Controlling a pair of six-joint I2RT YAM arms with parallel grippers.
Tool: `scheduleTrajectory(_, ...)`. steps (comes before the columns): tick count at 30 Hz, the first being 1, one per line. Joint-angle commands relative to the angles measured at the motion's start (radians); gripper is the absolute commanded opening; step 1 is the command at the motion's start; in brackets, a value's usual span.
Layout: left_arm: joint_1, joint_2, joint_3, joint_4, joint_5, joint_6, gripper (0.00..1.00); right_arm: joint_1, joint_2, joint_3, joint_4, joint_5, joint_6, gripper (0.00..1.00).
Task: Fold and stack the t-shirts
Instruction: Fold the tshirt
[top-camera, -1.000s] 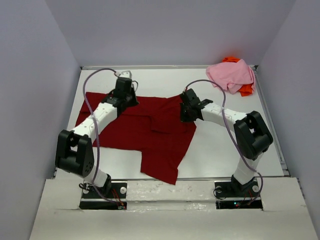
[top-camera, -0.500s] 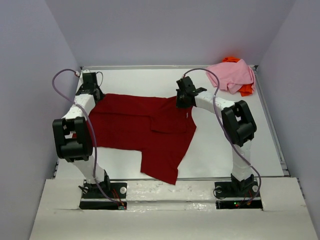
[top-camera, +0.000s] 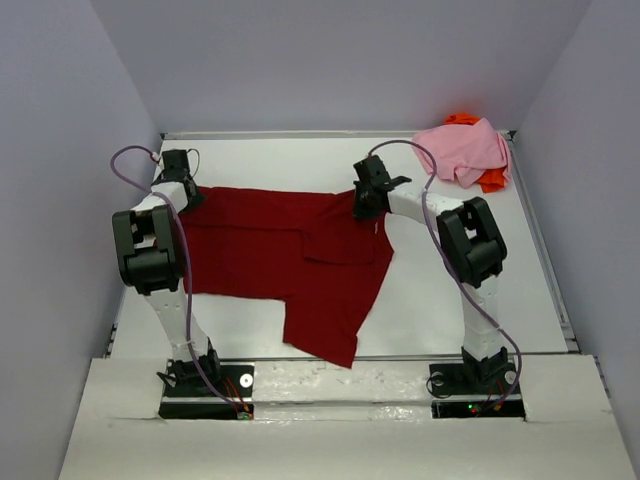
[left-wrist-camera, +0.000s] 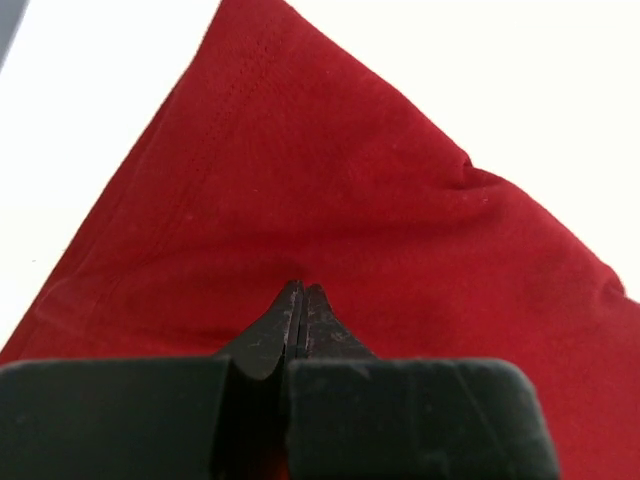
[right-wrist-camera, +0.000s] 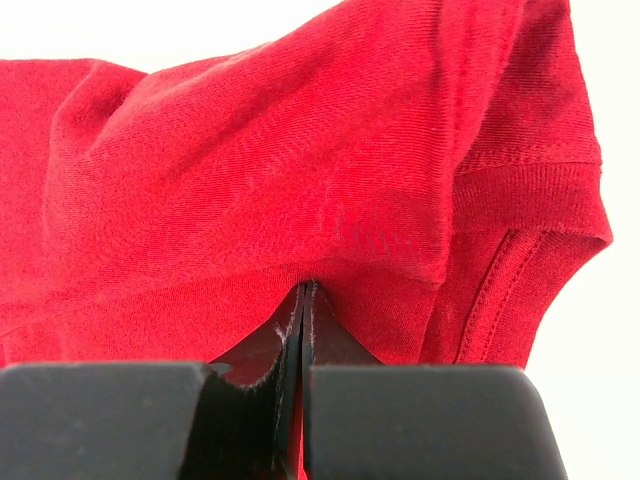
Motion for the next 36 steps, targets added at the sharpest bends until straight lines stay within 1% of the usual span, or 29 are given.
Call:
scheduleTrajectory(1, 0.002, 0.025, 0.036, 0.012, 0.002, 0.018, 0.00, -0.068, 0.053, -0.002, -0.046, 0.036, -0.012, 0.00)
scheduleTrajectory(3, 0.002, 0.039, 0.032, 0.015, 0.047, 0.018, 0.00, -0.089, 0.054, -0.010, -0.046, 0.036, -0.026, 0.00)
scheduleTrajectory(8, 0.002, 0.036, -0.002, 0.029, 0.096, 0.015, 0.00, -0.164, 0.067, 0.013, -0.046, 0.032, -0.086, 0.00)
scheduleTrajectory(10, 0.002, 0.036, -0.003, 0.027, 0.133, 0.023, 0.00, -0.174, 0.082, 0.044, -0.046, 0.041, -0.122, 0.00)
scheduleTrajectory(11, 0.002, 0.034, -0.005, 0.030, 0.183, 0.032, 0.00, -0.174, 0.088, 0.054, -0.046, 0.042, -0.144, 0.00)
scheduleTrajectory(15, -0.009, 0.056, 0.003, 0.029, 0.200, 0.043, 0.00, -0.183, 0.129, 0.129, -0.049, 0.038, -0.196, 0.00)
scheduleTrajectory(20, -0.013, 0.105, 0.036, 0.032, 0.214, 0.047, 0.00, -0.192, 0.177, 0.191, -0.051, 0.042, -0.215, 0.00)
scheduleTrajectory(22, -0.015, 0.125, 0.069, 0.026, 0.210, 0.052, 0.00, -0.201, 0.194, 0.208, -0.052, 0.044, -0.215, 0.00)
scheduleTrajectory(26, -0.013, 0.194, 0.184, -0.048, 0.214, 0.058, 0.00, -0.212, 0.232, 0.263, -0.066, 0.039, -0.215, 0.00)
scheduleTrajectory(30, -0.015, 0.264, 0.301, -0.100, 0.220, 0.064, 0.00, -0.223, 0.289, 0.379, -0.096, 0.036, -0.237, 0.00)
scheduleTrajectory(36, -0.015, 0.338, 0.429, -0.142, 0.228, 0.077, 0.00, -0.223, 0.381, 0.519, -0.126, 0.064, -0.273, 0.00)
